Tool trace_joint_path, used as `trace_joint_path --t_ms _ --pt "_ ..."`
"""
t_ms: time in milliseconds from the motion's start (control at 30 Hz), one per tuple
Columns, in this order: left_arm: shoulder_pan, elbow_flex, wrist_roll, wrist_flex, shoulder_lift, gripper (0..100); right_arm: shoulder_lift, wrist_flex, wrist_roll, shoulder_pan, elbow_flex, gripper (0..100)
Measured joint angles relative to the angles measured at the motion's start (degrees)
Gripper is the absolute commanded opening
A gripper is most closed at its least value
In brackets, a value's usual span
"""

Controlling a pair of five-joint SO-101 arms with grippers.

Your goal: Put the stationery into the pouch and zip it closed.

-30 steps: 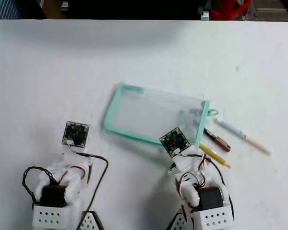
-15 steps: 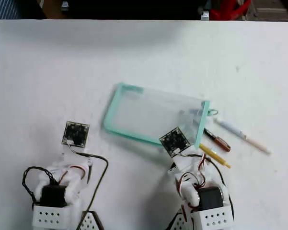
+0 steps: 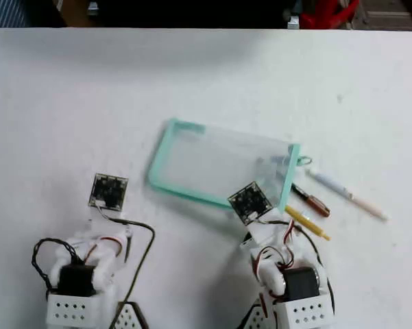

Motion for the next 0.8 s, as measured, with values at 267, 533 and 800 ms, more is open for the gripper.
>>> trace_joint_path --t_ms 267,533,800 --pt "-2.3 -0.1 0.0 -14.5 0.1 5 0.0 0.0 0.0 0.0 0.0 2.1" --pt "-4.3 -0.1 -15.2 -26.1 0.1 13 0.0 0.0 0.0 0.0 0.0 1.9" --pt "-4.1 -9.2 -17.4 -26.8 0.1 10 0.0 0.0 0.0 0.0 0.0 2.1"
